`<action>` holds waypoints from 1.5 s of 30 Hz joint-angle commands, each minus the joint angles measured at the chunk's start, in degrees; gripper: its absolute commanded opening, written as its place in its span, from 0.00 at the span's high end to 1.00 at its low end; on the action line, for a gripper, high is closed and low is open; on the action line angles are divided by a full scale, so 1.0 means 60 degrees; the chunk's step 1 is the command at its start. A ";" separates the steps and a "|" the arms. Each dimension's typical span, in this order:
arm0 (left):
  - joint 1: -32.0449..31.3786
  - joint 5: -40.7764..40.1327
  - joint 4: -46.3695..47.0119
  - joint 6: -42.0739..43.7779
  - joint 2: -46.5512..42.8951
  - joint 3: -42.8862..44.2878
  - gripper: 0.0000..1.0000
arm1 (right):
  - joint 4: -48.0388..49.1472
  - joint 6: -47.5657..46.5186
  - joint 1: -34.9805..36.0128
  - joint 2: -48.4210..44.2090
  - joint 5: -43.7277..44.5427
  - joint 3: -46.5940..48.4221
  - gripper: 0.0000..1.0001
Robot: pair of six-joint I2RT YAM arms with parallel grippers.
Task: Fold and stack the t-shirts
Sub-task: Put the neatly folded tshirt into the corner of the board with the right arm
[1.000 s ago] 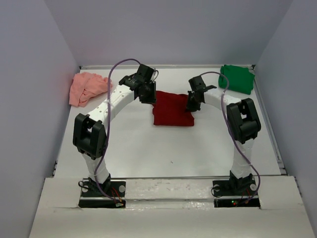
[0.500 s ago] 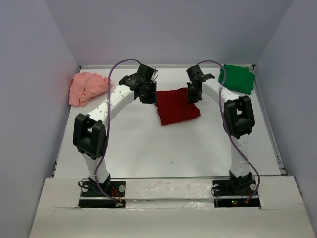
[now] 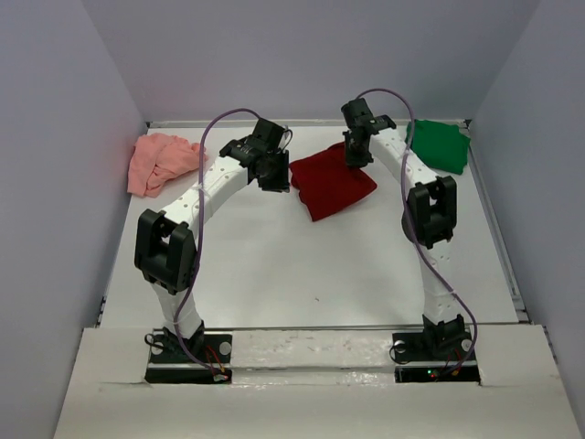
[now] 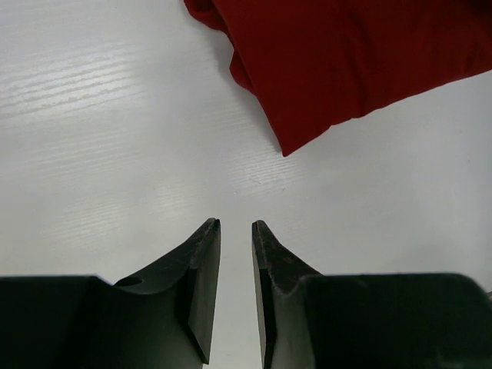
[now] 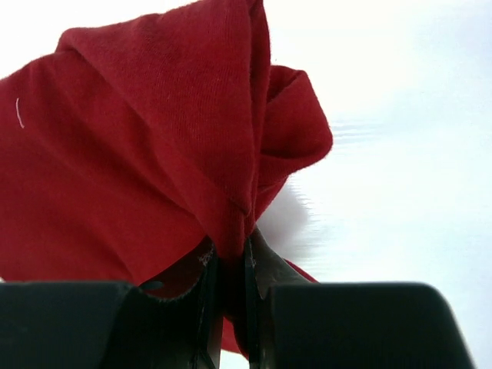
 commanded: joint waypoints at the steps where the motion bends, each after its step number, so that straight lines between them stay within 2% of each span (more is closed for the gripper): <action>1: 0.0016 0.0215 0.0101 0.0141 -0.0332 0.0154 0.66 | -0.0521 -0.0408 -0.0043 0.0316 0.0434 0.1261 1.00; 5: 0.0001 0.0245 0.0115 0.0141 -0.0332 0.0125 0.66 | -0.0697 -0.0656 -0.0043 0.0726 0.0376 0.2038 1.00; 17: 0.0016 0.0260 0.0335 0.0067 -0.0595 -0.0388 0.66 | -0.0493 -0.1067 -0.0424 0.1078 0.0552 0.2815 1.00; 34: -0.0218 0.0318 0.0394 -0.0035 -0.0537 -0.0432 0.66 | -0.0244 -0.1594 -0.1215 0.0595 0.0727 0.3196 1.00; 45: -0.0570 0.0347 0.0525 -0.0167 -0.0508 -0.0608 0.66 | 0.0167 -0.2194 -0.1390 0.0522 0.1518 0.3563 1.00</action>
